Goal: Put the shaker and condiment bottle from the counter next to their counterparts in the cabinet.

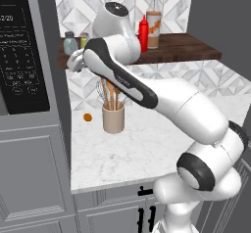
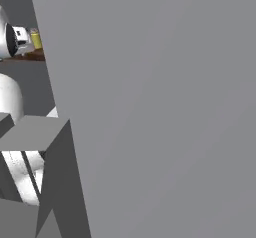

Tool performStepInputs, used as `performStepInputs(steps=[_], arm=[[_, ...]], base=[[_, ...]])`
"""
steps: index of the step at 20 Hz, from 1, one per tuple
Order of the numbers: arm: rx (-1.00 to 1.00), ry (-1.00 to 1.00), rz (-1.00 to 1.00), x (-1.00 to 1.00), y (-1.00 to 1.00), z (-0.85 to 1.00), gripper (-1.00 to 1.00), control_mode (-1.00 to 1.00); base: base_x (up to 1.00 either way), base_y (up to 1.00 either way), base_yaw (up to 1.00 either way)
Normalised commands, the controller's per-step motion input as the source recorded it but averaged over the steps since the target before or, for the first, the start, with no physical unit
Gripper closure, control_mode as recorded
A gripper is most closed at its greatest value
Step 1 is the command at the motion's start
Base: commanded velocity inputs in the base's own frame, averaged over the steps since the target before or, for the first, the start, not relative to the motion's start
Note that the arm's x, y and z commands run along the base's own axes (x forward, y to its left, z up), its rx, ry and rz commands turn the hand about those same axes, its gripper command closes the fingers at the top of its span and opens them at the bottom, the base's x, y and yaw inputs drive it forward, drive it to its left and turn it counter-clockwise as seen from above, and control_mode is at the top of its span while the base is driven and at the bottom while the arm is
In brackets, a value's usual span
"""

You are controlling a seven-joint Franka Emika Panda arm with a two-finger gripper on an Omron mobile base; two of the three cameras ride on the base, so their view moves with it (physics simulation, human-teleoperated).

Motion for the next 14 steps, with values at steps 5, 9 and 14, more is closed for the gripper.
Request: performStepInputs(steps=[5,9,14], arm=[[0.0,0.0,0.0,-1.0,-0.04,-0.79,-1.0,-1.0],[0.02,0.0,0.0,-1.0,-0.3,-0.99,-1.0,-1.0],[0.11,0.0,0.0,-0.94,-0.6,-0.88,-1.0,-1.0]], base=[[0.0,0.0,0.0],[0.0,0.0,0.0],[0.0,0.0,0.0]])
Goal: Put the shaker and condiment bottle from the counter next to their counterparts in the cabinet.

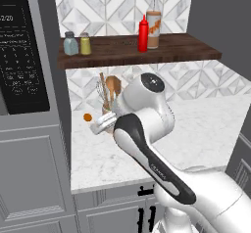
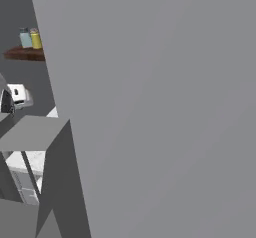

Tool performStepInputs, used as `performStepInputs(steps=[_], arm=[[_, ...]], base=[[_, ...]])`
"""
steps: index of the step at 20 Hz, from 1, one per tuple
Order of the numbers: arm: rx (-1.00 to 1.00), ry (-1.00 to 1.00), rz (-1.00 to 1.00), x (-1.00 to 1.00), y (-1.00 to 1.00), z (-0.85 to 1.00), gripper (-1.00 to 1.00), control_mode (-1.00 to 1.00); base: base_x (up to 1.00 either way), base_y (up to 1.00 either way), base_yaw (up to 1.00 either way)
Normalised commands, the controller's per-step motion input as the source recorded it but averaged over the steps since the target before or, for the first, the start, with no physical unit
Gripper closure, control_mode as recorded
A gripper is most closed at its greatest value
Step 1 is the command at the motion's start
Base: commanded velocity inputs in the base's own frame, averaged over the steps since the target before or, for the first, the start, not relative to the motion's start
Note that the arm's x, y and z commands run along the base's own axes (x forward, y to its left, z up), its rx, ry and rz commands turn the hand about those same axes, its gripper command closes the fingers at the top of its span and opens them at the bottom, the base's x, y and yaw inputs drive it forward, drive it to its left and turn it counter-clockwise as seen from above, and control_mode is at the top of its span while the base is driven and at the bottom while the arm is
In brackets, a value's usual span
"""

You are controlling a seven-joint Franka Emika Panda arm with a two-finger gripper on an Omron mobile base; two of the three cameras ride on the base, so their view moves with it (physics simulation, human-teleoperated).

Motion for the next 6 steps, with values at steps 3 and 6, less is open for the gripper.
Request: performStepInputs(steps=[3,6], arm=[[0.16,0.0,0.0,-0.85,-0.66,-0.8,-1.0,-1.0],[0.18,0.0,0.0,-0.77,-0.67,-0.75,-1.0,-1.0]], base=[[0.0,0.0,0.0],[0.0,0.0,0.0]])
